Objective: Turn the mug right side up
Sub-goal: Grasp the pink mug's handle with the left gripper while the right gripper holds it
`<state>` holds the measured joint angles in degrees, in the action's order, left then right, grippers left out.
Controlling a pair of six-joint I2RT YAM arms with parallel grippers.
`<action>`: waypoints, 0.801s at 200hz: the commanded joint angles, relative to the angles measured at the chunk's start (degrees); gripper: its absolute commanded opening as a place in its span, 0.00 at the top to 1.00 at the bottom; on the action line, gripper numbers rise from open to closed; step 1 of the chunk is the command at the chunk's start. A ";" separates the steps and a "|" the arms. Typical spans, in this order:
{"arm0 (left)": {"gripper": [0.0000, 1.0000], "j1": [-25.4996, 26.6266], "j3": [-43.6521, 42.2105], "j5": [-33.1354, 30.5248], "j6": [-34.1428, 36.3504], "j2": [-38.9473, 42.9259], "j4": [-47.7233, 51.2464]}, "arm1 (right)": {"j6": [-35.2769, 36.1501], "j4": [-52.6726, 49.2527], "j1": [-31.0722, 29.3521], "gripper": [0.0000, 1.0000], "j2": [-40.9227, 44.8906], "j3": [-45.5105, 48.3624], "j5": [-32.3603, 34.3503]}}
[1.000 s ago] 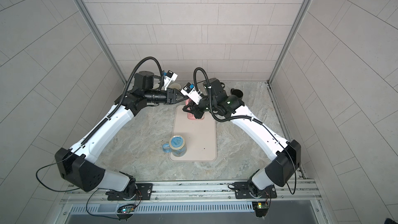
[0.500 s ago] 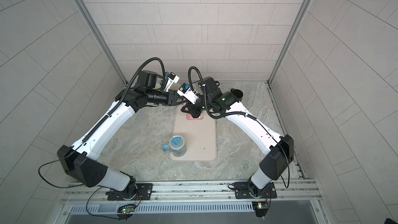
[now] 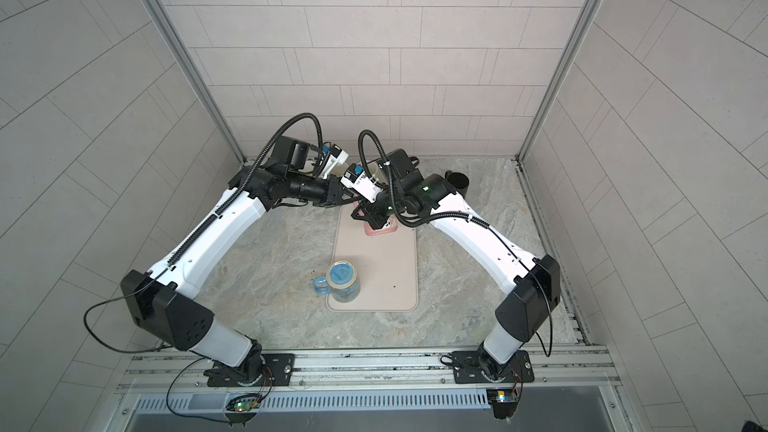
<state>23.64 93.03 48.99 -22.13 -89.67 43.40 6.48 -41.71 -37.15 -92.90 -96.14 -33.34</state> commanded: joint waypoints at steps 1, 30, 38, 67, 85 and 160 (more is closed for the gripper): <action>0.64 2.81 0.22 -1.85 4.38 -2.65 4.68 | 4.99 6.12 -3.31 1.00 0.62 -3.87 -0.48; 0.66 3.15 0.21 -0.50 4.19 -3.68 5.16 | 6.62 4.93 -4.18 1.00 -0.05 -4.99 1.62; 0.66 3.17 0.22 -0.31 4.21 -3.93 5.40 | 7.25 4.20 -4.44 1.00 -0.26 -5.36 2.19; 0.66 3.35 0.31 0.15 4.56 -4.61 6.46 | 8.99 3.80 -5.68 1.00 -0.60 -5.88 4.66; 0.66 3.43 0.15 0.65 4.72 -4.97 6.79 | 9.87 3.73 -6.44 1.00 -0.70 -5.95 6.76; 0.61 3.52 0.56 3.85 4.71 -5.84 7.10 | 12.46 3.45 -8.21 1.00 -1.32 -5.78 10.38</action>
<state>23.38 93.32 52.10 -20.25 -92.71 47.13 8.99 -47.09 -40.36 -93.86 -98.19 -21.02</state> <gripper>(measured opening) 0.367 0.076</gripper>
